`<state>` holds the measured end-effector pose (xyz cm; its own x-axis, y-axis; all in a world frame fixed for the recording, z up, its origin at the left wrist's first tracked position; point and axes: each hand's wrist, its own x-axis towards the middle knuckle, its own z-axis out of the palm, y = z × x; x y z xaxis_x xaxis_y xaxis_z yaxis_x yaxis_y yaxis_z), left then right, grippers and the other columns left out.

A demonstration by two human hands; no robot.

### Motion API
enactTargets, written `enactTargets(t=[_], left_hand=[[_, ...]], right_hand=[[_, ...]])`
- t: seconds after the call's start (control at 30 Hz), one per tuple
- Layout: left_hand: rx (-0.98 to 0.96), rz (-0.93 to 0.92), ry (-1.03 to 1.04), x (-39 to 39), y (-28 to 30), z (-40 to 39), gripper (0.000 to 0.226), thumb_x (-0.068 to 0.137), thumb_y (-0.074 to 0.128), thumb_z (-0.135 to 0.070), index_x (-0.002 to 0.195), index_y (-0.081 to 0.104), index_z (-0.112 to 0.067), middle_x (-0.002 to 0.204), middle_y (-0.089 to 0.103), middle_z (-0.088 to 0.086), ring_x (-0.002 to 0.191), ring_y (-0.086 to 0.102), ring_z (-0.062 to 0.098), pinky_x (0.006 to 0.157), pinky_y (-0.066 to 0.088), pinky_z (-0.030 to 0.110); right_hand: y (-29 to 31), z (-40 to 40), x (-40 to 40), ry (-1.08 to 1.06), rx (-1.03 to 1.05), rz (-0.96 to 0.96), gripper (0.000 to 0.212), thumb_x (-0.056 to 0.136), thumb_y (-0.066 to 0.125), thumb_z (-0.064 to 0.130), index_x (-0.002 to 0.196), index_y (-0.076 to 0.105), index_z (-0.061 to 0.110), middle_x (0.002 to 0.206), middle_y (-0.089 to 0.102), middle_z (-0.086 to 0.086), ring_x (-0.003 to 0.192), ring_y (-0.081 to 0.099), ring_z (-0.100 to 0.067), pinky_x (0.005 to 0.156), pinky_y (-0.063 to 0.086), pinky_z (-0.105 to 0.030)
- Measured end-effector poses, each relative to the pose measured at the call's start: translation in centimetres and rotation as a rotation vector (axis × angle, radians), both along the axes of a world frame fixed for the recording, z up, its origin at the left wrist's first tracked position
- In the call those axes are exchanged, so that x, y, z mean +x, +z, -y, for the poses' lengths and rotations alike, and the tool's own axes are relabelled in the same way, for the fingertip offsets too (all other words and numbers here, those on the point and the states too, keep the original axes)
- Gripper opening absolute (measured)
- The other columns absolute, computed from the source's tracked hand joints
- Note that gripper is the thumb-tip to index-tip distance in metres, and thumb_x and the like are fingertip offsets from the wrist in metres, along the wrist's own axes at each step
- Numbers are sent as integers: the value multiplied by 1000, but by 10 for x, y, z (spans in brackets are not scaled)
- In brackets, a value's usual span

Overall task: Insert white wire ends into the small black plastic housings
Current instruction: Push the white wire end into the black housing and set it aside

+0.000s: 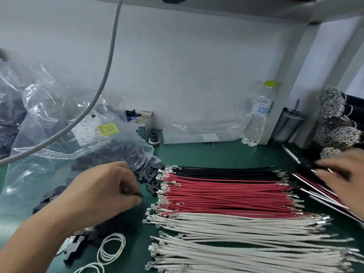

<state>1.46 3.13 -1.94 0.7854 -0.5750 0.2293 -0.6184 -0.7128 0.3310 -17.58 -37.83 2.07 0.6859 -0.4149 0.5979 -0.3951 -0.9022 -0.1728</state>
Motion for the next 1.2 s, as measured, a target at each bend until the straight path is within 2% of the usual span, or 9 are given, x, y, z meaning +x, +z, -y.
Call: enactTargets(t=[0.07, 0.17, 0.37, 0.47, 0.6, 0.73, 0.9, 1.07, 1.2], left_hand=[[-111, 86, 42, -3, 2, 6, 14, 72, 74, -57, 77, 69, -45, 96, 60, -36, 81, 61, -9, 61, 51, 23], [-257, 172, 104, -12, -1, 18, 12, 75, 81, -42, 81, 71, -41, 69, 64, -30, 63, 62, -8, 59, 57, 29], [-303, 180, 13, -21, -15, 35, 28, 71, 92, -21, 97, 83, -24, 88, 67, -20, 60, 62, 3, 61, 61, 32], [-360, 170, -4, -22, -18, 38, 28, 74, 90, -18, 101, 83, -25, 89, 67, -18, 61, 59, -2, 59, 59, 33], [-433, 126, -2, -23, -21, 42, 31, 82, 84, -18, 112, 80, -24, 92, 63, -20, 75, 61, -3, 63, 53, 22], [-455, 116, 26, -23, -22, 43, 33, 84, 82, -16, 117, 78, -22, 95, 62, -19, 73, 62, -2, 67, 52, 20], [-604, 46, 65, -19, -26, 44, 30, 77, 87, -10, 102, 83, -25, 90, 67, -21, 82, 66, 1, 71, 52, 10], [-830, -219, -20, -23, -23, 44, 33, 77, 85, -10, 95, 82, -38, 92, 77, -10, 83, 73, 14, 75, 63, 36], [-844, -350, -27, -31, -20, 48, 24, 70, 87, -23, 87, 82, -39, 83, 79, -6, 72, 73, 12, 69, 63, 29]], right_hand=[[2, -36, 28, 190, 51, -18, 12, 85, 76, 25, 96, 78, 30, 95, 65, 7, 90, 61, -18, 85, 51, -39], [-15, -79, 90, 395, 173, -173, 15, 91, 71, 27, 103, 77, 34, 100, 65, 17, 96, 61, -8, 87, 49, -32], [-53, -117, 171, 459, 337, -444, 34, 98, 60, 39, 131, 65, 31, 135, 63, 8, 125, 57, -15, 104, 45, -35], [-55, -116, 179, 430, 326, -465, 20, 94, 66, 36, 113, 74, 34, 115, 70, 16, 109, 63, -11, 95, 49, -34], [-53, -111, 176, 471, 295, -362, 4, 87, 74, 32, 87, 75, 35, 77, 58, 26, 76, 54, 6, 76, 46, -28], [-42, -112, 164, 526, 204, -203, 9, 93, 69, 27, 98, 75, 31, 87, 59, 20, 85, 58, -6, 76, 45, -28], [-17, -121, 133, 660, 43, 18, 12, 94, 69, 18, 104, 75, 22, 89, 52, 13, 78, 50, -5, 70, 36, -13], [-41, -143, 84, 750, 77, 113, 17, 94, 63, 21, 103, 77, 15, 86, 52, 9, 74, 50, -5, 70, 38, -11], [-52, -146, 75, 748, 129, 132, 18, 97, 64, 21, 102, 79, 12, 85, 55, 4, 72, 51, -9, 67, 40, -14]])
